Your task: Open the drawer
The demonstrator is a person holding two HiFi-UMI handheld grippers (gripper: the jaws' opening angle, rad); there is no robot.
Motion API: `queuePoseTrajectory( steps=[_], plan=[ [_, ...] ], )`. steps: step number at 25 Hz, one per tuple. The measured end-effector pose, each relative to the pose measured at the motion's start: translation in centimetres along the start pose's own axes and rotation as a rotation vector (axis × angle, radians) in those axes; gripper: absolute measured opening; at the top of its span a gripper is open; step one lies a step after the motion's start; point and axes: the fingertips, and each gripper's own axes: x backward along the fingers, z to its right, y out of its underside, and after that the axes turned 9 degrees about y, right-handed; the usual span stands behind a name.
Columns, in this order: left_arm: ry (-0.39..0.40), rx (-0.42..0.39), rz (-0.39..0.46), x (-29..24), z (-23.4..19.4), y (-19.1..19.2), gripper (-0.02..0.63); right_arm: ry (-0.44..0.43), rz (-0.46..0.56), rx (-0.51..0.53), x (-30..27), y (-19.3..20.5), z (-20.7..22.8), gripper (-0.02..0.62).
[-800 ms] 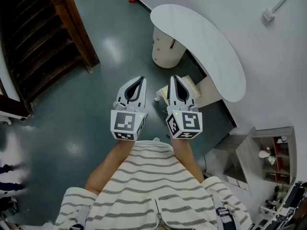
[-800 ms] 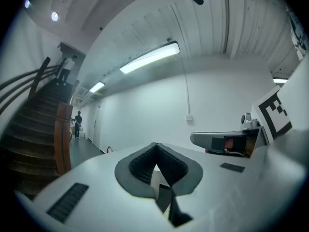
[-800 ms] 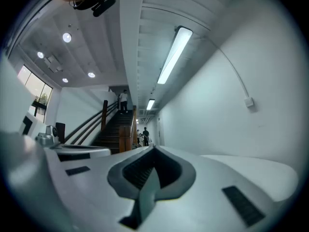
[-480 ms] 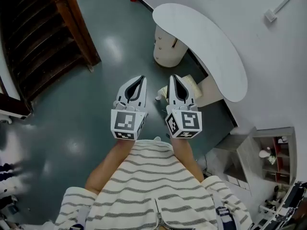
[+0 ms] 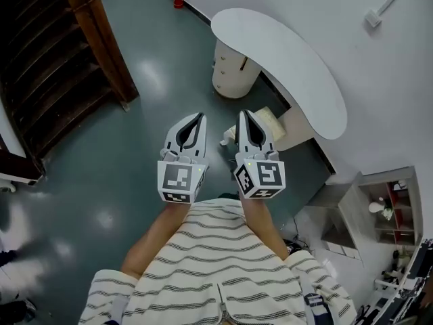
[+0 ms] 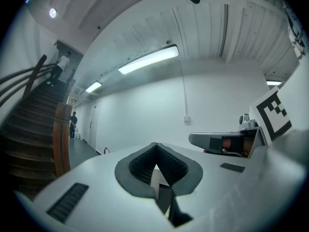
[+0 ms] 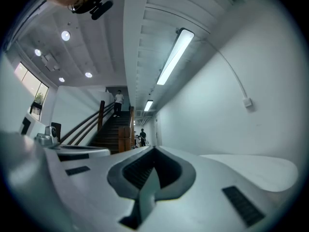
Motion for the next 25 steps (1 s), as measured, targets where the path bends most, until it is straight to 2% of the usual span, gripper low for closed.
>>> queuePoseTrajectory(
  steps=[5, 15, 25],
  plan=[
    [0.026, 0.022, 0.018, 1.4, -1.2, 0.2, 0.005, 0.027, -0.003, 0.031, 0.5, 0.3, -2.0, 0.014],
    [0.052, 0.054, -0.004, 0.5, -2.7, 1.0, 0.005, 0.060, -0.019, 0.047, -1.6, 0.5, -2.0, 0.014],
    [0.077, 0.036, -0.019, -6.3, -5.5, 1.8, 0.005, 0.073, -0.025, 0.017, -8.8, 2.4, 1.2, 0.014]
  ],
)
